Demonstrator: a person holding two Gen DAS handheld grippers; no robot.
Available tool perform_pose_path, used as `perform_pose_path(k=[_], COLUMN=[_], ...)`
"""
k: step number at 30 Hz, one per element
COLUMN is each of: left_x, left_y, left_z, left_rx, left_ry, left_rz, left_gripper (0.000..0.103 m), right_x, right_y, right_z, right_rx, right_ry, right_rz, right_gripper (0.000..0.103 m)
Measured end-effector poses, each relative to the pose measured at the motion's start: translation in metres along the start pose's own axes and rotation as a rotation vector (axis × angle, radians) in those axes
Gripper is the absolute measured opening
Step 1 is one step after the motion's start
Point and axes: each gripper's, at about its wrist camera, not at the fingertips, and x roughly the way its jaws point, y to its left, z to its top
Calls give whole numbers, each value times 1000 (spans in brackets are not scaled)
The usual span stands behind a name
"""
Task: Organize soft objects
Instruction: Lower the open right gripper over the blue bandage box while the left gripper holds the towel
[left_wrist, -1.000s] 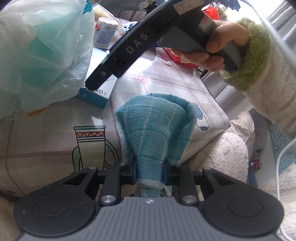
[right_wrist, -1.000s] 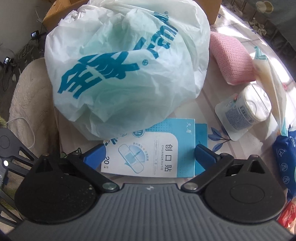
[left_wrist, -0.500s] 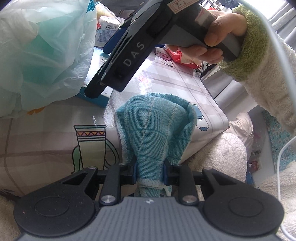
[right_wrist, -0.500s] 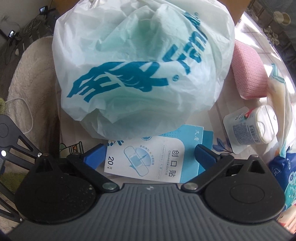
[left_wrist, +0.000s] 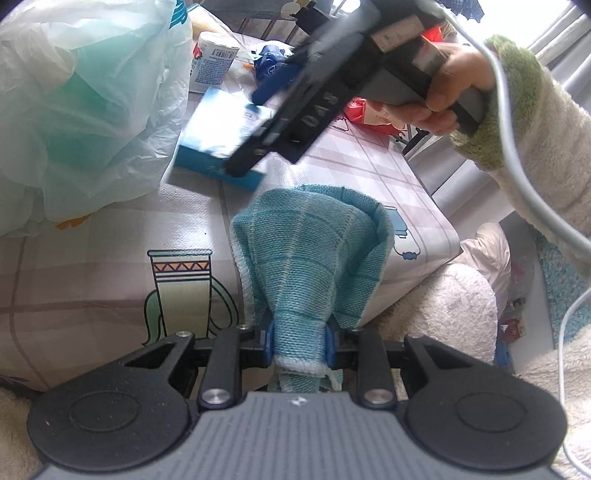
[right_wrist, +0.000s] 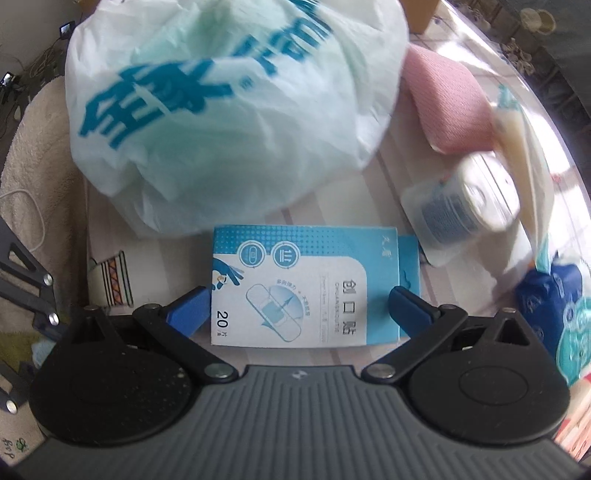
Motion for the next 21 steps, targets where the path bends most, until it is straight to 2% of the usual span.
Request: perform_pose_path(k=[4,7,8,11,14,18,20,21], left_x=[-2,0,2,5,5,5,5,5], left_y=[-2,-5,-6,-9,-10,-10,-9,-9], left_z=[2,2,3,4,4,4,4,3], left_rx=[3,2,0,-3,-3,-8,-11,-13], left_ry=[4,5,5,5,6,6,3,2], left_rz=[14,30,36,49,55,54,51,50], left_gripper=[26,26,26,26,26,26,26,26], right_x=[-7,-1,-3,-12,-29,-46,-42,-35], right_y=[-9,-21,-27,-43,-62,-83,-91,-92], right_z=[-26,-53,-61,-83,-98,-92,-77,-66], right_rx=[42,95,134,242,418,650,726,729], right_ry=[3,51,34,-7,-104,-243,-247,-237], right_rz=[6,-3,26,39,162,269,285,261], right_gripper=[102,102,102,102,102,102,102,102])
